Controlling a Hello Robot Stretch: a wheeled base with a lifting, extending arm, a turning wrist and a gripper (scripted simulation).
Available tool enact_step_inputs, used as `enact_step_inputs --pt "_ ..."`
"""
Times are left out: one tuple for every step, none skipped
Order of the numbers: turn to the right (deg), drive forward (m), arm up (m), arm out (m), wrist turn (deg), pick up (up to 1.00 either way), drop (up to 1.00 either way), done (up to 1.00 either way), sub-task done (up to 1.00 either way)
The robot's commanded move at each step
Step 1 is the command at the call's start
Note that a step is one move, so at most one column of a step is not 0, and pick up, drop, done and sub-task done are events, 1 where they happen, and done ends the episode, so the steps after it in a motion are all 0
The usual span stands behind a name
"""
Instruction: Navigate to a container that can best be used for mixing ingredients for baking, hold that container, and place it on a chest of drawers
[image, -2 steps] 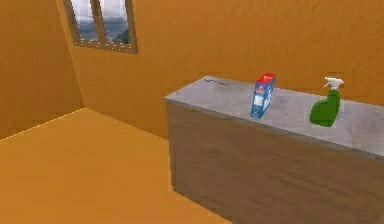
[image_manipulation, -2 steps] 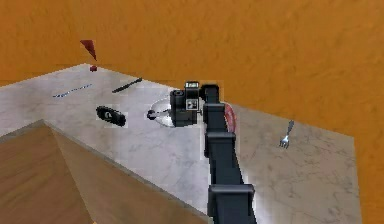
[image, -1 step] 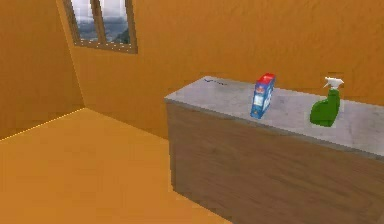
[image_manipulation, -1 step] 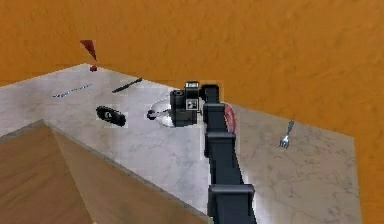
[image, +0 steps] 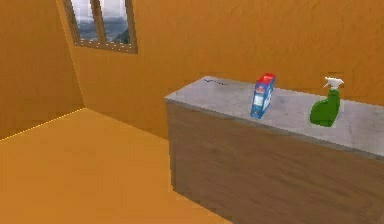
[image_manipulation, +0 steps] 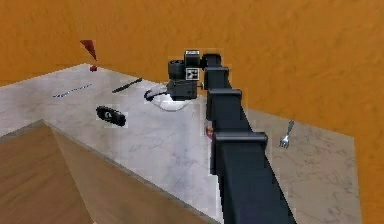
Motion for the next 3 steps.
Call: enact_step_inputs --pt "0.0 0.00 0.00 0.00 -45.0 0.00 0.00 0.00 0.00" --pt "0.0 0.00 0.00 0.00 -45.0 0.00 0.00 0.00 0.00" --pt "0.0 0.00 0.00 0.00 -18.0 0.00 0.00 0.00 0.00"
